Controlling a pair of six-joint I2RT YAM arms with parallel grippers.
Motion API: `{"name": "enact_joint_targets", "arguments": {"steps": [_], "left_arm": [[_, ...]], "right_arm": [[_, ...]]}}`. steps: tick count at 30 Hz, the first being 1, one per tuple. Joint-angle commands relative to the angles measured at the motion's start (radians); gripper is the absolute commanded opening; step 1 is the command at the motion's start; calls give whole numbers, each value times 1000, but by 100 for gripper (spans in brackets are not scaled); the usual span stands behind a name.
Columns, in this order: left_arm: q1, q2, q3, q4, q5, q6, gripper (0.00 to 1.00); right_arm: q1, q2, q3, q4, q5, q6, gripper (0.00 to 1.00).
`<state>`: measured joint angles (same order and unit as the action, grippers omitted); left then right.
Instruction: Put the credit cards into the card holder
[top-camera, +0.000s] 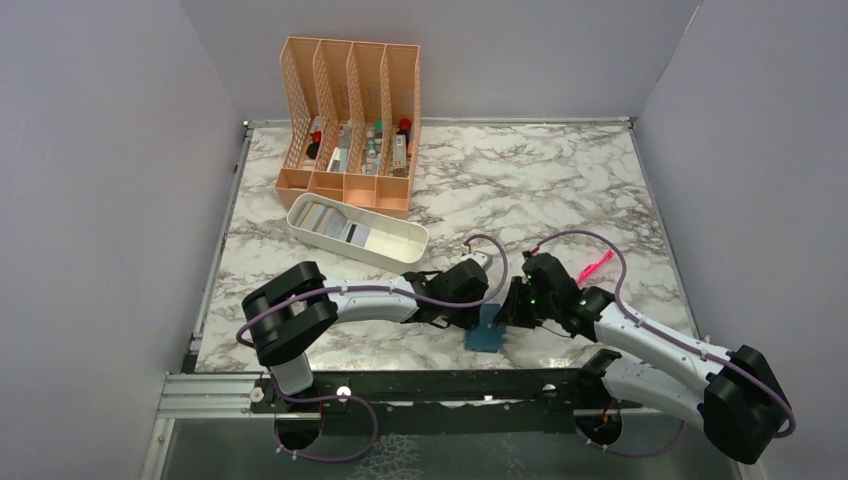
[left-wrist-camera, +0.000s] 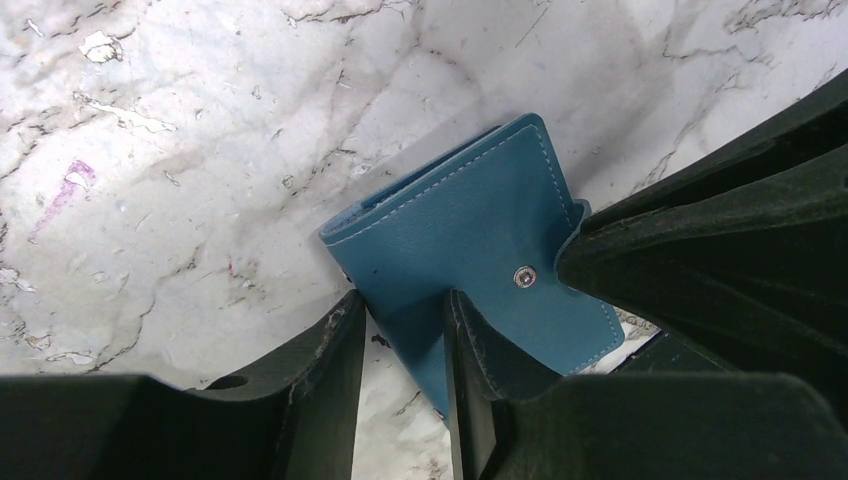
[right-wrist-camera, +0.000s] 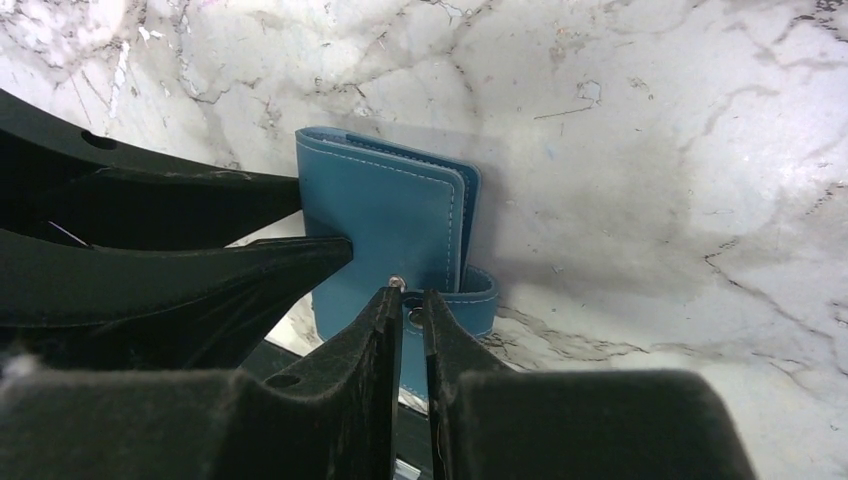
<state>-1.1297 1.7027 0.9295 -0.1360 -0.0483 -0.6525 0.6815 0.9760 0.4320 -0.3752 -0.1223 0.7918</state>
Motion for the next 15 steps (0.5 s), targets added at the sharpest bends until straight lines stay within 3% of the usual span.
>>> {"name": "enact_joint_targets", "arguments": {"steps": [1,7,15], "left_arm": [[-2,42,-5,-52,4,22,34],[-1,40,-4,-73,-19,24,34],[-2,46,5,-85,-26,22,34]], "right_arm": [[7,-47,2,-18,20,34,18],[7,-120,32,-196,195,73,16],[7,-62,-9,-127,151,88,13]]}}
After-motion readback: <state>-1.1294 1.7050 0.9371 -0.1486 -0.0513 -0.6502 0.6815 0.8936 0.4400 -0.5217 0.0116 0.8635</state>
